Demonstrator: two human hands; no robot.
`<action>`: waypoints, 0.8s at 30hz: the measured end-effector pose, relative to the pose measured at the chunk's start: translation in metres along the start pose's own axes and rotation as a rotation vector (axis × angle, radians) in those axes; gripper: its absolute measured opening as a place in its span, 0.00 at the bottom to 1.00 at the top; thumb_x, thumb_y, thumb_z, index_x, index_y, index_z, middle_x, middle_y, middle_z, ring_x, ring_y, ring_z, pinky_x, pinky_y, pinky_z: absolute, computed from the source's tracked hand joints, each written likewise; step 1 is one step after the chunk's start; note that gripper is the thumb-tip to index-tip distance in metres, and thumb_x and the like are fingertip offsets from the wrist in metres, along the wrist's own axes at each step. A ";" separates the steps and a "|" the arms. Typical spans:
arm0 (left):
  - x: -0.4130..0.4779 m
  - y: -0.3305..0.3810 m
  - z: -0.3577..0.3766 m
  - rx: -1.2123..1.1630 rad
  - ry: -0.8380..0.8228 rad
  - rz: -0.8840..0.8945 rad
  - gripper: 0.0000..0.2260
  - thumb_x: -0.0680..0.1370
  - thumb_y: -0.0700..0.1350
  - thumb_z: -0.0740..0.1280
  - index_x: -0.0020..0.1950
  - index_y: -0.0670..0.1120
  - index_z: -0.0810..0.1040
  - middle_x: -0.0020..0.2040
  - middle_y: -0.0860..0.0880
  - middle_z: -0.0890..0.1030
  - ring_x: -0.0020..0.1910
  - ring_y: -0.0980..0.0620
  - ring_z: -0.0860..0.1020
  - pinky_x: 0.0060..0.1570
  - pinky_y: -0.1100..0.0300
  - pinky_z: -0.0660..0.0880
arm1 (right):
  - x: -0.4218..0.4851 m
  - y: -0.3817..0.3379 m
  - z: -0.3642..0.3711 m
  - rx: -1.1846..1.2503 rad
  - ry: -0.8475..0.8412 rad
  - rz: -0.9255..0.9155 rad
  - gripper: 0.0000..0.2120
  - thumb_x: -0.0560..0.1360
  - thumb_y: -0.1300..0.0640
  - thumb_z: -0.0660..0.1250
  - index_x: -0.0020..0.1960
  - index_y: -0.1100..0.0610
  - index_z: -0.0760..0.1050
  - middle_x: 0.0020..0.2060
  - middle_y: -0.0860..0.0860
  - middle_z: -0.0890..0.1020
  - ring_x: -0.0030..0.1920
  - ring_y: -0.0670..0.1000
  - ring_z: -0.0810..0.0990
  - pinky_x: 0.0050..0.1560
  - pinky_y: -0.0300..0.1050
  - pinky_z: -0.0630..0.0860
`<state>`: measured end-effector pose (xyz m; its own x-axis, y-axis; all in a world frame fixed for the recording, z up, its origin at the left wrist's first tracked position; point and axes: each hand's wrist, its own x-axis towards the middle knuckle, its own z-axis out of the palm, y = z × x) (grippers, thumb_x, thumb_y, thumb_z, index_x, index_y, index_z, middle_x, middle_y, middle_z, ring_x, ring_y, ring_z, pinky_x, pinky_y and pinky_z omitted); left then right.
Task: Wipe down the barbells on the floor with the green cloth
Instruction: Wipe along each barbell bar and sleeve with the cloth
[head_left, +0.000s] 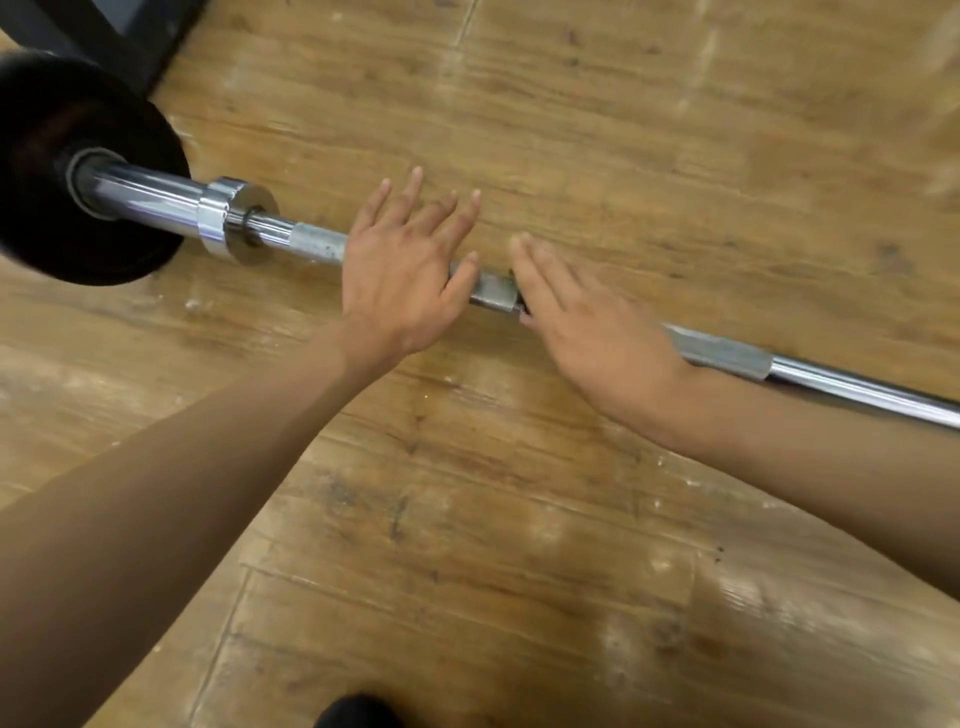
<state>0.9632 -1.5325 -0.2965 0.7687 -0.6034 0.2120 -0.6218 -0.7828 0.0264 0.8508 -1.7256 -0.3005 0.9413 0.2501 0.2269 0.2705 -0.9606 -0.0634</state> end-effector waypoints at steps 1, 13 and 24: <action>0.005 -0.001 0.000 0.010 -0.018 0.007 0.30 0.82 0.56 0.49 0.82 0.48 0.67 0.75 0.44 0.76 0.81 0.39 0.64 0.80 0.44 0.55 | 0.017 -0.008 0.001 -0.005 -0.003 0.027 0.28 0.83 0.52 0.53 0.78 0.66 0.64 0.73 0.62 0.74 0.68 0.62 0.78 0.59 0.56 0.81; 0.048 -0.006 0.009 -0.011 -0.012 0.047 0.30 0.81 0.54 0.50 0.82 0.50 0.67 0.76 0.46 0.75 0.81 0.39 0.63 0.79 0.45 0.54 | 0.041 0.017 0.012 -0.187 0.075 0.103 0.28 0.83 0.51 0.54 0.74 0.69 0.69 0.60 0.63 0.82 0.53 0.63 0.84 0.46 0.53 0.81; 0.066 -0.012 0.019 -0.037 0.102 0.140 0.28 0.82 0.59 0.54 0.80 0.50 0.71 0.73 0.46 0.78 0.79 0.39 0.67 0.79 0.44 0.57 | 0.004 0.068 -0.010 -0.219 0.099 0.166 0.28 0.84 0.51 0.55 0.74 0.70 0.67 0.61 0.67 0.80 0.53 0.66 0.83 0.45 0.56 0.81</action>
<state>1.0242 -1.5660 -0.3009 0.6564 -0.6861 0.3137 -0.7282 -0.6849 0.0256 0.8711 -1.7910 -0.2945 0.9419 0.0841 0.3251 0.0540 -0.9934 0.1007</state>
